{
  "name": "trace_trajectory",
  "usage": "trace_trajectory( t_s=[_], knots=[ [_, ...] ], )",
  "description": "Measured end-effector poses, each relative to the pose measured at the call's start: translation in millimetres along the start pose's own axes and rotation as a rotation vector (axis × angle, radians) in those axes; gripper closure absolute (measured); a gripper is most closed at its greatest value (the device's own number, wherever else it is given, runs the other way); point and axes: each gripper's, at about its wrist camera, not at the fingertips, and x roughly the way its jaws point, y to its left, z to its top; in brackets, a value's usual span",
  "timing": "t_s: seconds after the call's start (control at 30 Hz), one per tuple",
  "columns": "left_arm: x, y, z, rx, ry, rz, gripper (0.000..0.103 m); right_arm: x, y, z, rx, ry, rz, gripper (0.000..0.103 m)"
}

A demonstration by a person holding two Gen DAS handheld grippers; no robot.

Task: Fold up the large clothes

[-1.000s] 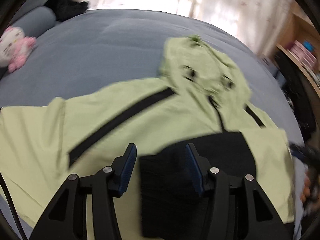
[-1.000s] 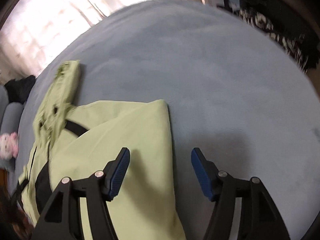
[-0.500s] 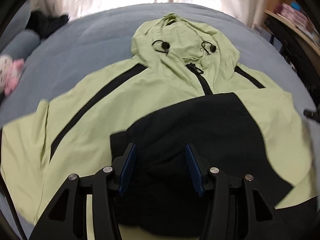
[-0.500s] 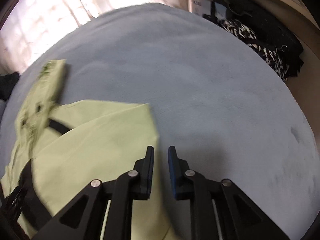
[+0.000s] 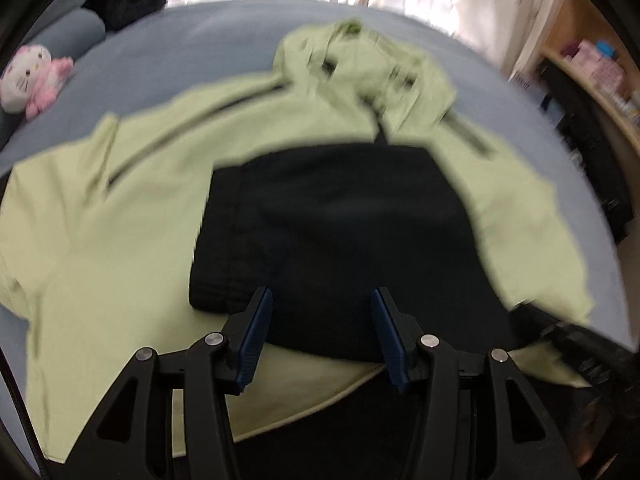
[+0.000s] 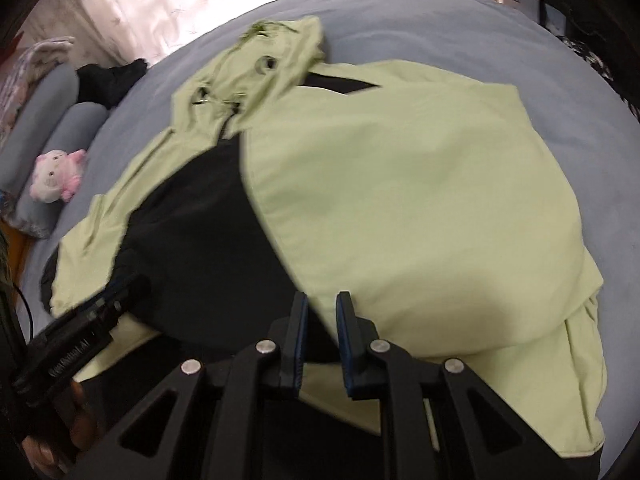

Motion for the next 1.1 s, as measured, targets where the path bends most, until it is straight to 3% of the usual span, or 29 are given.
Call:
trace_trajectory(
  t_s=[0.07, 0.13, 0.2, 0.33, 0.57, 0.8, 1.1],
  knots=[
    [3.8, -1.5, -7.2, 0.032, -0.024, 0.016, 0.053, -3.1, -26.6, 2.9, 0.049, -0.010, 0.006, 0.095],
    [2.1, -7.4, -10.1, 0.074, -0.040, 0.045, 0.053, -12.6, -52.1, 4.6, 0.090, -0.046, -0.144, 0.094],
    [1.0, -9.2, -11.3, 0.087, -0.044, 0.054, 0.053, -23.6, -90.4, 4.3, 0.154, -0.067, -0.216, 0.094],
    [-1.1, -8.7, -12.5, 0.078, -0.053, 0.058, 0.052, -36.4, -138.2, -8.4, 0.318, -0.064, -0.068, 0.095],
    [-9.0, -21.1, -14.5, 0.067, -0.058, 0.116, 0.052, -43.4, -116.4, -21.4, 0.304, -0.060, -0.134, 0.090],
    [-61.2, -29.0, -29.0, 0.091, -0.120, 0.117, 0.051, -67.6, -90.6, -50.2, 0.336, -0.058, -0.020, 0.090],
    [-128.0, -11.7, -59.0, 0.054, -0.125, 0.083, 0.048, -104.5, -42.8, -97.9, 0.261, -0.048, -0.001, 0.090]
  ],
)
